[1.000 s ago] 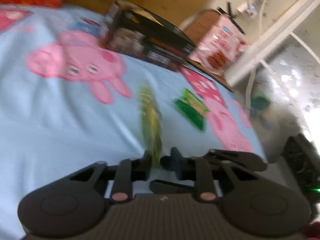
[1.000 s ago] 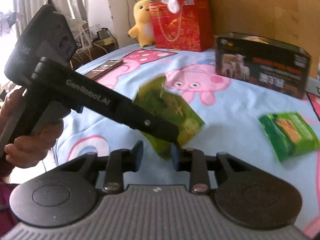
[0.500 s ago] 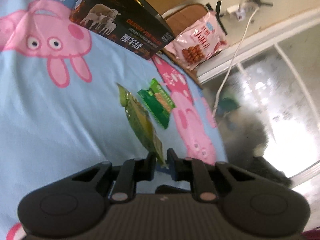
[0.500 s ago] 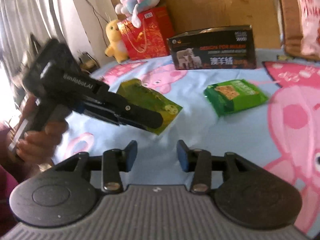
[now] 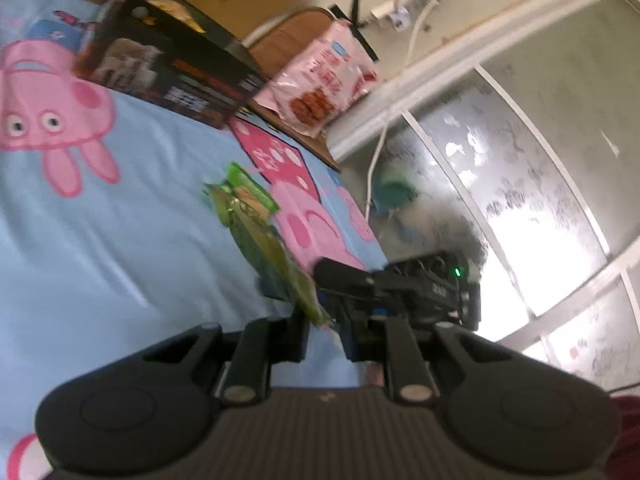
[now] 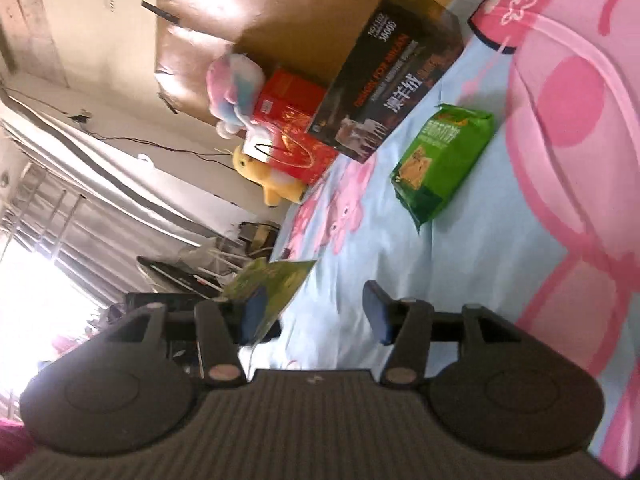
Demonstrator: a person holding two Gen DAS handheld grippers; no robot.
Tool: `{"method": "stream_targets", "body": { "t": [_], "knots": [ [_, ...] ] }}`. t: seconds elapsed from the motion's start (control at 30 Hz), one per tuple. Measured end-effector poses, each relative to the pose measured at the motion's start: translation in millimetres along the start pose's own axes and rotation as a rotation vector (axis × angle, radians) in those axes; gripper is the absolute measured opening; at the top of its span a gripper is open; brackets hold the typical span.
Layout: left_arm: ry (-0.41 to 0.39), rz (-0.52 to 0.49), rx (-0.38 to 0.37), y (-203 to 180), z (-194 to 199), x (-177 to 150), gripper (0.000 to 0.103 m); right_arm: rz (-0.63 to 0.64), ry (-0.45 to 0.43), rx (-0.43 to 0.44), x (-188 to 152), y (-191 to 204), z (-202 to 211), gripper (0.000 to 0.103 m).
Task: Organize snacks
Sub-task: 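Grasp the green pickle packet with the left tool and lift it, then carry the pickle packet into the black box and release it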
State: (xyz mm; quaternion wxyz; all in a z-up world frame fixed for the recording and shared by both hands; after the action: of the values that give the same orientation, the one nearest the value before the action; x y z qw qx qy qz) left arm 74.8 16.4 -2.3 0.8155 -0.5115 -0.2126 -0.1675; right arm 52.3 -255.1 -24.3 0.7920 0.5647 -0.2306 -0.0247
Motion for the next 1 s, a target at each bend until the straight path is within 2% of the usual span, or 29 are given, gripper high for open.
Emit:
{"method": "stream_targets", "body": {
  "t": [0.03, 0.07, 0.1, 0.13, 0.17, 0.2, 0.23, 0.27, 0.3, 0.43, 0.5, 0.57, 0.63, 0.77, 0.87, 0.93, 1.0],
  "knots": [
    [0.010, -0.009, 0.009, -1.4, -3.2, -0.6, 0.017, -0.007, 0.017, 0.009, 0.1, 2.1, -6.5, 0.054],
    [0.018, -0.018, 0.038, -1.3, -5.3, -1.1, 0.020, -0.014, 0.023, 0.022, 1.3, 3.0, -12.0, 0.040],
    [0.032, -0.022, 0.079, -0.1, -7.6, -2.0, 0.023, -0.017, 0.022, 0.031, 1.1, 6.1, -15.5, 0.013],
    [0.039, -0.024, 0.118, 1.2, -7.4, -3.8, 0.035, -0.005, 0.012, 0.007, 1.6, 8.6, -15.4, 0.012],
    [0.042, -0.029, 0.161, 3.1, -6.2, -5.7, 0.053, 0.017, 0.013, -0.018, 1.2, 12.2, -15.5, 0.008],
    [0.041, -0.036, 0.206, 5.9, -4.3, -7.9, 0.061, 0.036, 0.015, -0.040, 0.6, 14.7, -15.5, 0.007],
    [0.035, -0.039, 0.243, 9.2, -1.8, -9.6, 0.062, 0.061, 0.017, -0.078, 0.0, 15.1, -16.1, 0.007],
    [0.030, -0.033, 0.245, 13.4, 1.0, -10.7, 0.061, 0.093, 0.018, -0.127, -2.7, 16.4, -16.3, 0.005],
    [0.025, -0.005, 0.215, 18.8, 4.3, -10.6, 0.061, 0.123, 0.026, -0.181, -6.2, 16.6, -17.0, 0.005],
    [0.005, 0.075, 0.162, 32.8, 6.4, -4.6, 0.055, 0.142, 0.060, -0.250, -13.7, 10.0, -22.8, 0.005],
    [0.001, 0.078, 0.186, 38.0, 5.1, -1.8, 0.032, 0.143, 0.060, -0.245, -13.5, 7.9, -22.6, 0.005],
    [0.005, 0.088, 0.213, 41.6, 3.4, 0.8, 0.021, 0.146, 0.058, -0.254, -13.6, 5.6, -20.1, 0.005],
    [0.010, 0.102, 0.197, 45.1, 3.8, 5.5, 0.021, 0.158, 0.058, -0.268, -12.1, 7.7, -20.0, 0.005],
    [-0.001, 0.028, 0.221, 33.8, 3.0, 32.1, 0.021, 0.233, 0.033, -0.303, 3.4, 23.4, -24.8, 0.005],
    [-0.031, -0.046, 0.264, 20.1, 2.2, 68.9, 0.021, 0.293, -0.011, -0.326, 28.8, 34.9, -29.1, 0.005],
    [-0.070, -0.109, 0.317, 11.7, 0.2, 98.6, 0.024, 0.335, -0.053, -0.348, 53.7, 45.8, -37.0, 0.005],
    [-0.107, -0.129, 0.357, 10.9, -3.9, 129.8, 0.027, 0.397, -0.099, -0.377, 79.4, 57.6, -46.4, 0.005]
  ]
}}
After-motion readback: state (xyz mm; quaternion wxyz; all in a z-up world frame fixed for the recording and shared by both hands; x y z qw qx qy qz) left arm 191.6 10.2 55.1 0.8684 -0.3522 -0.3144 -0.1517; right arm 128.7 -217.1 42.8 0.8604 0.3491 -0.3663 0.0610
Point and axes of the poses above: each gripper's, at about its wrist camera, not at the fingertips, and z roughly against the way its jaws point, y to its left, x to its top, the point moved 2 cm from there along -z, roughly the way its jaws point, and after that the axes turned 3 degrees about y, right-handed, at the moved point
